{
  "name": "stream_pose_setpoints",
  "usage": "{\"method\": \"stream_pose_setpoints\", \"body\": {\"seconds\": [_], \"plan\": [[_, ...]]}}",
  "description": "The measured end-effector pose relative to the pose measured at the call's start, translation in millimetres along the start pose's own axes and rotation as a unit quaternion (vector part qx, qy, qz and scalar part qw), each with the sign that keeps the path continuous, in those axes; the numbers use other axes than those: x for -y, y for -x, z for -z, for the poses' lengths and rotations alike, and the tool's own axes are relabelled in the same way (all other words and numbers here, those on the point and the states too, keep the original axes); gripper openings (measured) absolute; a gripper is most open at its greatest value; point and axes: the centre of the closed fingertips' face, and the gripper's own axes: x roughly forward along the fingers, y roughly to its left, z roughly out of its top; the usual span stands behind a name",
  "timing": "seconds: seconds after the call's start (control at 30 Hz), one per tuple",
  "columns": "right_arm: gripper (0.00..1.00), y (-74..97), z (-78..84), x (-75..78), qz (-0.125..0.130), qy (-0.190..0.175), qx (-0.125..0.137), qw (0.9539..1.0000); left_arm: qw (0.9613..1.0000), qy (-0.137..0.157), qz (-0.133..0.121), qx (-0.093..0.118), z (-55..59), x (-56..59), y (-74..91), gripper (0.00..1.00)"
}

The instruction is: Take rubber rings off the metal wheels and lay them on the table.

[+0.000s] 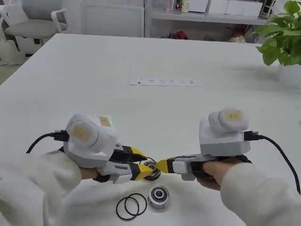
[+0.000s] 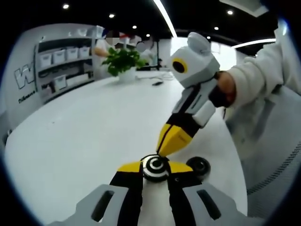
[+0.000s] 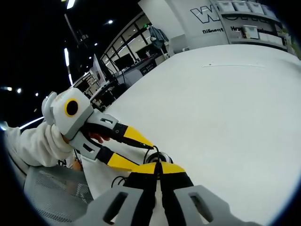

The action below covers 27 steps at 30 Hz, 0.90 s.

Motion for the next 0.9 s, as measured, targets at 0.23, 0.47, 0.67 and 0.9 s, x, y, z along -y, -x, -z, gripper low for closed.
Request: {"method": "stream_pose_setpoints", "body": {"seconds": [0.23,0.47,0.67,0.9], "plan": [[0.00,3.5,-8.8,-2.0,-0.003,-0.002,0.014,0.9999,0.9998,-0.015,-0.014,0.004,-9.6,-0.1,14.2,0.36],[0.00,8.2,-18.1,-7.1,-0.006,0.003,0.027,0.9996,0.9992,-0.030,-0.014,0.020,-23.8,3.4,29.8,0.44],[0.00,11.5,-29.0,-14.8,-0.018,0.003,0.045,0.9988,0.9980,-0.033,-0.026,0.048,-43.2,2.5,44.5,0.49],[0.00,13.7,-34.0,-17.8,-0.022,0.001,0.053,0.9983,0.9969,-0.036,-0.036,0.060,-50.5,5.1,59.8,0.53]]}}
